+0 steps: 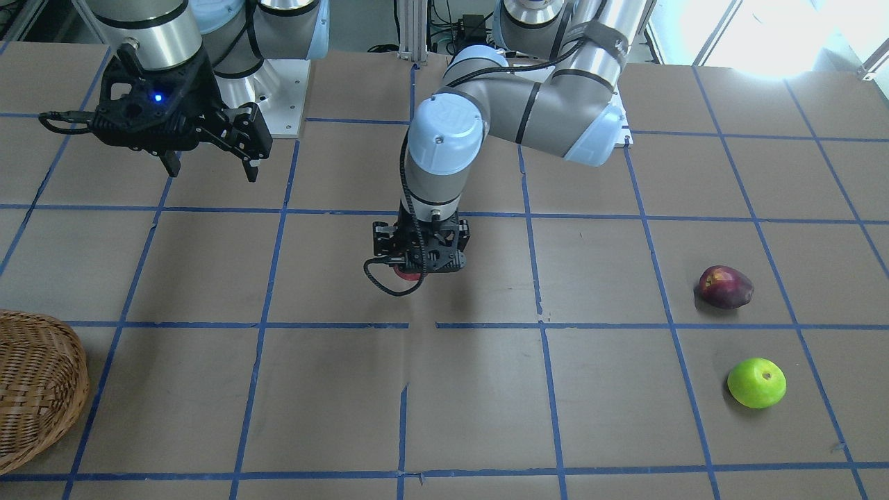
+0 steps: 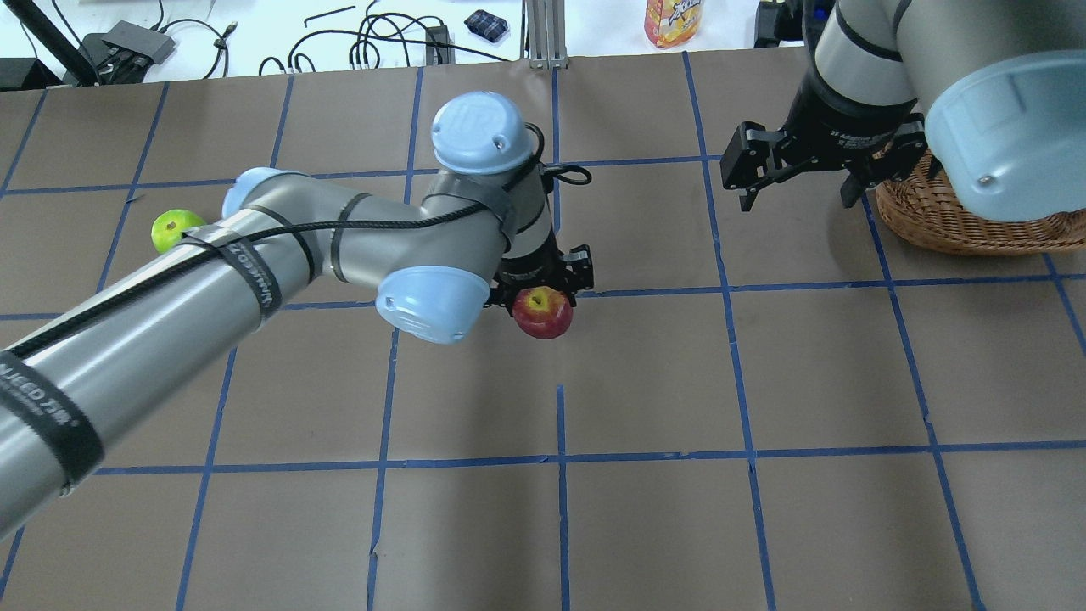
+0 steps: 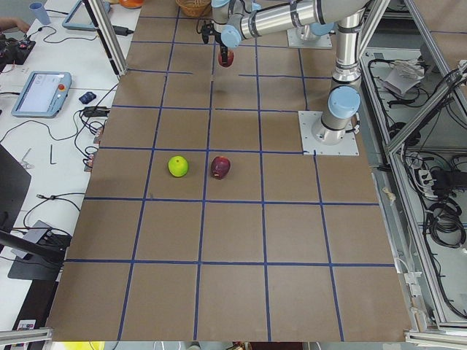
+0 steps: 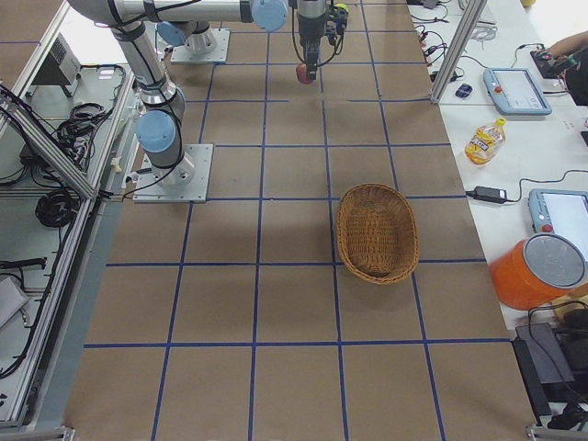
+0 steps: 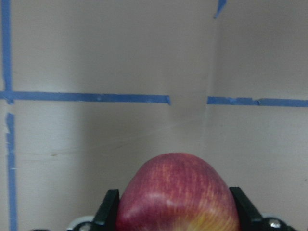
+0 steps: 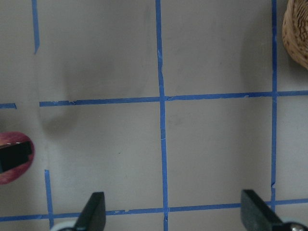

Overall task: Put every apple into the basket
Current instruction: 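Carry the red apple to the table center and open the left gripper, then grasp the centered red apple with the right gripper while left grasps the other red apple, then carry the red apple into the basket with the right gripper while left lifts its apple, then set the second red apple at center with the left gripper while right releases into basket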

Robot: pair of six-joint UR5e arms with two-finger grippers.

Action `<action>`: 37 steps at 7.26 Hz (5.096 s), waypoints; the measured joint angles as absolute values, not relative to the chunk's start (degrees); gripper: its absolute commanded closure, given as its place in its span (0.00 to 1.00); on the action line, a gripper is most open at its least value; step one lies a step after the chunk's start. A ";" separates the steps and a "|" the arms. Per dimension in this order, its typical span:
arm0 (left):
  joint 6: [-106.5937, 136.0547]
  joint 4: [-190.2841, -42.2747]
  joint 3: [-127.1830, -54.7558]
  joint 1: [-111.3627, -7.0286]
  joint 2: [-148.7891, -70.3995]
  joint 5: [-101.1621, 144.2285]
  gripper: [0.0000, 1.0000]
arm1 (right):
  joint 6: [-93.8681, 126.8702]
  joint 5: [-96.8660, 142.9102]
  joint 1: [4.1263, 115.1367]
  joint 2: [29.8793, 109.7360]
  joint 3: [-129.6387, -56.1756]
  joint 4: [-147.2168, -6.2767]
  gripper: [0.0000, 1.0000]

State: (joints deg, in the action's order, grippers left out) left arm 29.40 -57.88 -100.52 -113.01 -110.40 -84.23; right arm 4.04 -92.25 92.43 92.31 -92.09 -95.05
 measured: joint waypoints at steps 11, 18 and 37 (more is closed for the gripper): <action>-9.63 -66.93 -98.78 -89.33 -103.61 -99.57 0.00 | 15.84 -91.58 102.10 74.71 -92.87 -109.10 0.00; -50.32 -62.29 -105.75 -61.80 -105.33 -96.72 0.00 | 21.68 -86.74 109.61 68.14 -104.50 -128.45 0.00; -29.93 -60.45 -102.63 -78.87 -107.70 -92.28 1.00 | -39.81 -79.96 56.39 61.88 -88.48 -125.17 0.63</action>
State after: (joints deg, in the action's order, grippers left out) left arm -29.93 -60.45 -102.63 -78.87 -107.70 -92.28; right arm -39.81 -79.96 56.39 61.88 -88.48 -125.17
